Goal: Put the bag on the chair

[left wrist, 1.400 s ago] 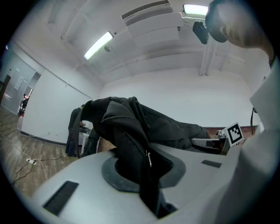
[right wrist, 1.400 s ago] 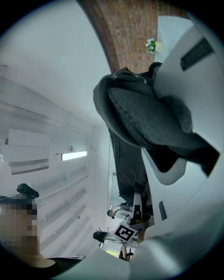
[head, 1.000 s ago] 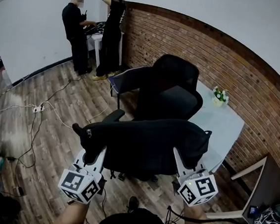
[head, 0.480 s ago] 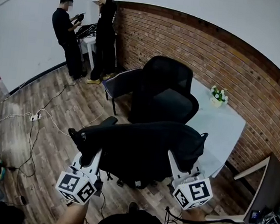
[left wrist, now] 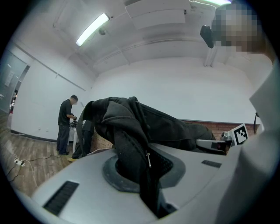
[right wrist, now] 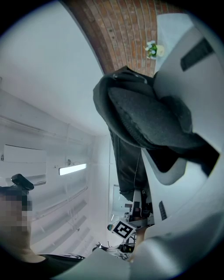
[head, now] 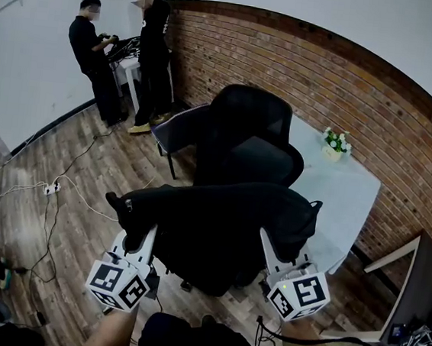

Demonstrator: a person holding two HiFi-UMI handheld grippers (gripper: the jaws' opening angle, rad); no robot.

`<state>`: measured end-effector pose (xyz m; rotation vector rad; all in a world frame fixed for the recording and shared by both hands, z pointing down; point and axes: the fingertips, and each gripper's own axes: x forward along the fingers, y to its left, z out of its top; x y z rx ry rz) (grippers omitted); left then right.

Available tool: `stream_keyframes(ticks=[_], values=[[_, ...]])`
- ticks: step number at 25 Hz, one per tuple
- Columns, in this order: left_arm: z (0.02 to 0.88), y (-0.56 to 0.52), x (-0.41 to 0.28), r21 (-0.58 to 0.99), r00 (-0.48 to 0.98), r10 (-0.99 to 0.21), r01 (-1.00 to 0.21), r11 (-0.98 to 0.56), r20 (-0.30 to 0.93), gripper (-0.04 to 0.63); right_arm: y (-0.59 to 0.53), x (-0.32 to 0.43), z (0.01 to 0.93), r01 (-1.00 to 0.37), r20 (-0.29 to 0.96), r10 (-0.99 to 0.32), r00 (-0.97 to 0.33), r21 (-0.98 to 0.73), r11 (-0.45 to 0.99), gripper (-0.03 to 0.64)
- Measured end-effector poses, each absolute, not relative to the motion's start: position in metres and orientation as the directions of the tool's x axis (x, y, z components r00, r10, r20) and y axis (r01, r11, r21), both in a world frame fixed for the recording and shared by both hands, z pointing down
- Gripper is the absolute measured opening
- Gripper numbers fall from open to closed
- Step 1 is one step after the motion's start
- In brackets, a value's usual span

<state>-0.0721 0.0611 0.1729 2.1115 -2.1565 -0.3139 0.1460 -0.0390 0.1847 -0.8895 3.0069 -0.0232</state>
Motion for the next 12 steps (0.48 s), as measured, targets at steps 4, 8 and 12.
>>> stream_keyframes(ticks=[4, 8, 12], values=[[0.175, 0.042, -0.083, 0.230, -0.006, -0.998, -0.973, -0.009, -0.062, 0.044, -0.047, 0.139, 0.187, -0.566, 0.001, -0.566, -0.824, -0.020, 0.824, 0.091], [0.181, 0.018, -0.096, 0.237, 0.048, -0.996, -0.969, -0.064, -0.074, 0.046, -0.061, 0.130, 0.189, -0.605, 0.007, -0.605, -0.796, -0.010, 0.796, 0.091], [0.182, -0.010, -0.111, 0.232, 0.125, -0.989, -0.962, -0.141, -0.080, 0.046, -0.075, 0.120, 0.191, -0.662, 0.009, -0.662, -0.749, -0.006, 0.749, 0.091]])
